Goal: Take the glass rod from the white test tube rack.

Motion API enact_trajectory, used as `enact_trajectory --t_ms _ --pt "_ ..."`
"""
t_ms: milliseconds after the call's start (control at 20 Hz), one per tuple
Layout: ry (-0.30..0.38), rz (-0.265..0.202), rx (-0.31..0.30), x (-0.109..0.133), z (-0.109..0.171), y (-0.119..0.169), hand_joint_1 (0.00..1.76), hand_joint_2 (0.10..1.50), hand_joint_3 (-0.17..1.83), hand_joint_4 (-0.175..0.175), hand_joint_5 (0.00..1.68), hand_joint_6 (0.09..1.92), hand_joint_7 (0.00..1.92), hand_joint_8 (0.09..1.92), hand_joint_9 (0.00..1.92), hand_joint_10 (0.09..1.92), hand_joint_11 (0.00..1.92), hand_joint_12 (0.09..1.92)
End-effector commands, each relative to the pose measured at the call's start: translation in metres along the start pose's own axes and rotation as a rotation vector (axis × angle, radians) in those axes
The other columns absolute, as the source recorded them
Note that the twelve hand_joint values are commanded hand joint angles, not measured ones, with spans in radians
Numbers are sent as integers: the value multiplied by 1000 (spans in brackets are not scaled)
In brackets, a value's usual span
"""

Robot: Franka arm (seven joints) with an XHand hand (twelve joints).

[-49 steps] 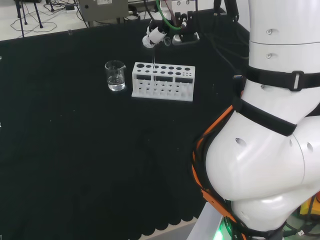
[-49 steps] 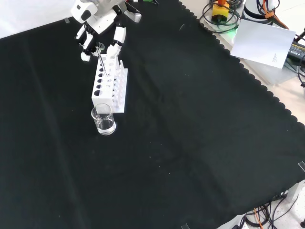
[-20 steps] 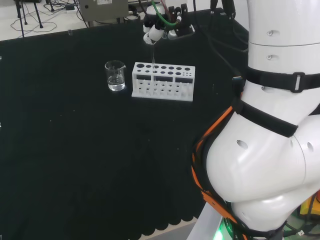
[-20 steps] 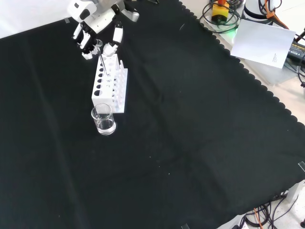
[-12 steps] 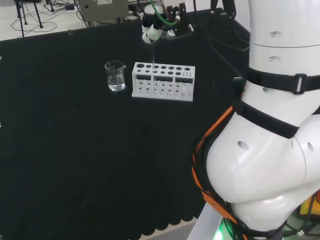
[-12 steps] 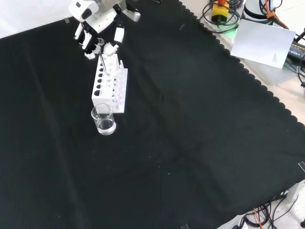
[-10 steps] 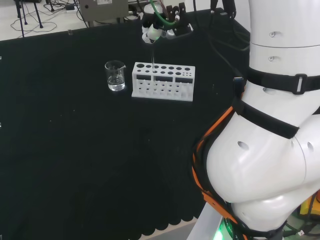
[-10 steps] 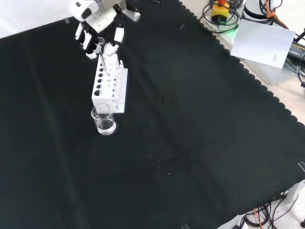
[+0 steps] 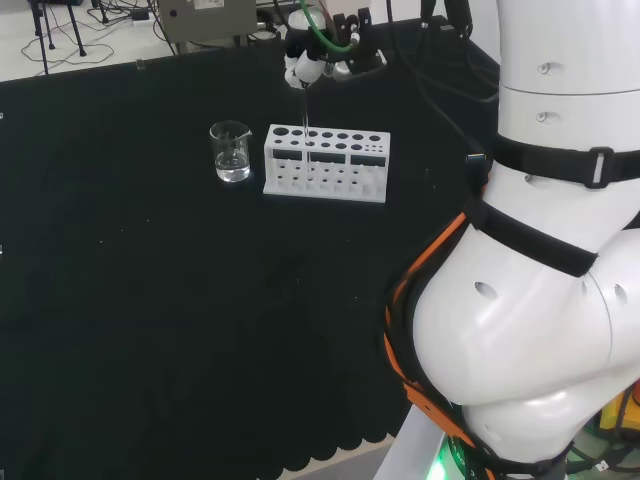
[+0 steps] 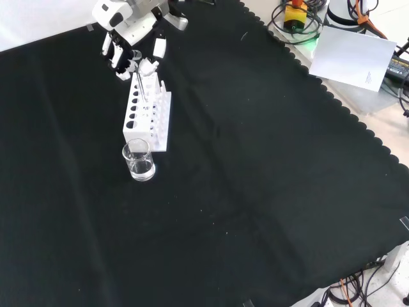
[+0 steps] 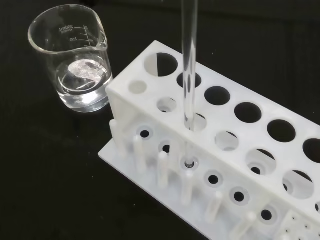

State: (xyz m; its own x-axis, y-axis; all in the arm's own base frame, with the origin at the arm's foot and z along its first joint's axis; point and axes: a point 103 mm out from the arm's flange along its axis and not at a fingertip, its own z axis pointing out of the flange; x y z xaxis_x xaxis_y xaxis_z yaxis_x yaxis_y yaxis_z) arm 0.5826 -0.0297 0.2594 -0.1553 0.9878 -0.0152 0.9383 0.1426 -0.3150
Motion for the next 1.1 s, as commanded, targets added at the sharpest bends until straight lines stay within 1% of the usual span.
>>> enact_trajectory --t_ms 50,250,450,750,950,1100 --pt "-1 12 8 -6 2 -2 944 880 651 -175 627 945 1005 1044 1346 1114 611 1340" --pt "2 14 17 -8 3 -4 934 869 662 -175 626 947 1007 1041 1355 1115 599 1346" --pt "4 6 10 -9 3 -5 926 862 670 -175 629 950 1018 1040 1369 1118 590 1350" --pt "-7 -3 4 0 1 -3 926 858 676 -175 641 952 1035 1034 1392 1119 591 1353" --pt "-1 -7 1 -1 1 -4 929 853 687 -175 658 948 1053 1016 1436 1095 603 1348" --pt "5 4 -5 0 3 -2 938 849 691 -175 680 941 1073 1003 1495 1076 634 1328"
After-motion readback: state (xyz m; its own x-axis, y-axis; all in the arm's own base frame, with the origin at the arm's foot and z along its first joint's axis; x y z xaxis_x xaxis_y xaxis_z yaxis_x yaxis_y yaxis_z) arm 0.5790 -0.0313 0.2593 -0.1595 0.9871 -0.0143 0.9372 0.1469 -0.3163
